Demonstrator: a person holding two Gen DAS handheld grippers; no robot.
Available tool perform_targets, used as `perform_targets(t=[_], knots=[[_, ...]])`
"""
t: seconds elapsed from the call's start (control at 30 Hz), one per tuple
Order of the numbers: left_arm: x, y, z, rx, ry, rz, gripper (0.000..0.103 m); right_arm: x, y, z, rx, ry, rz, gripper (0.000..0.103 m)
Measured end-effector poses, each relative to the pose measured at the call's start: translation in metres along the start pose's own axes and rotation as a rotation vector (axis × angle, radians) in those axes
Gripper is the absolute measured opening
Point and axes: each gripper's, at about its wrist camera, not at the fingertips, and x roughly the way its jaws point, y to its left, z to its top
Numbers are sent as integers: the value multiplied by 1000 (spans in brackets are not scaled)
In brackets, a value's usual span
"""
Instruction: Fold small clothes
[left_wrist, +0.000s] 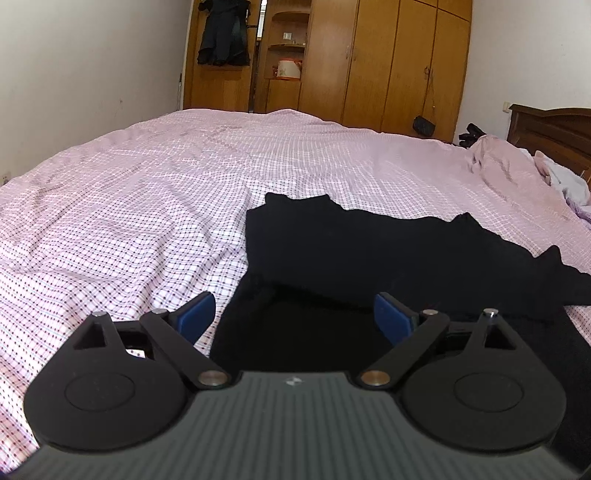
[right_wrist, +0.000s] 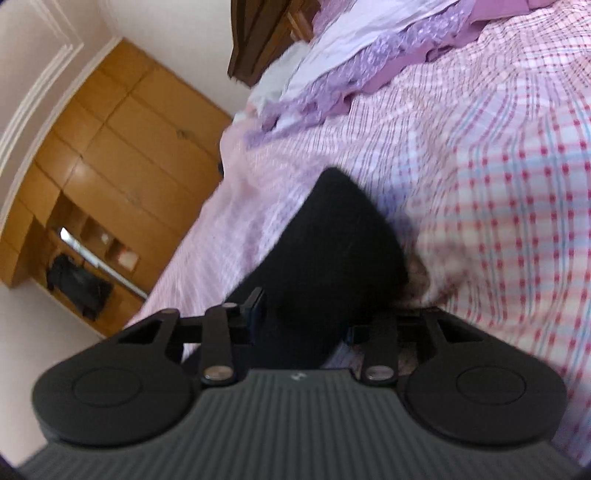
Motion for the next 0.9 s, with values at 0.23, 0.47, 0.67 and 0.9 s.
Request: perform_targets(t=[0.23,0.47,0.67,0.9], knots=[[8,8,2,-38,20,8,96,-9,-8,2,55,-125,8,41],[6,6,2,-30,10,11,96,-15,-15,5,104,-187,46,37],[6,4,1,-23,15,13,96,-19,-14,6,104,-216,1,15],[6,4,1,-32,18,13,96,-17,8,7,-7,-203,-81,13]])
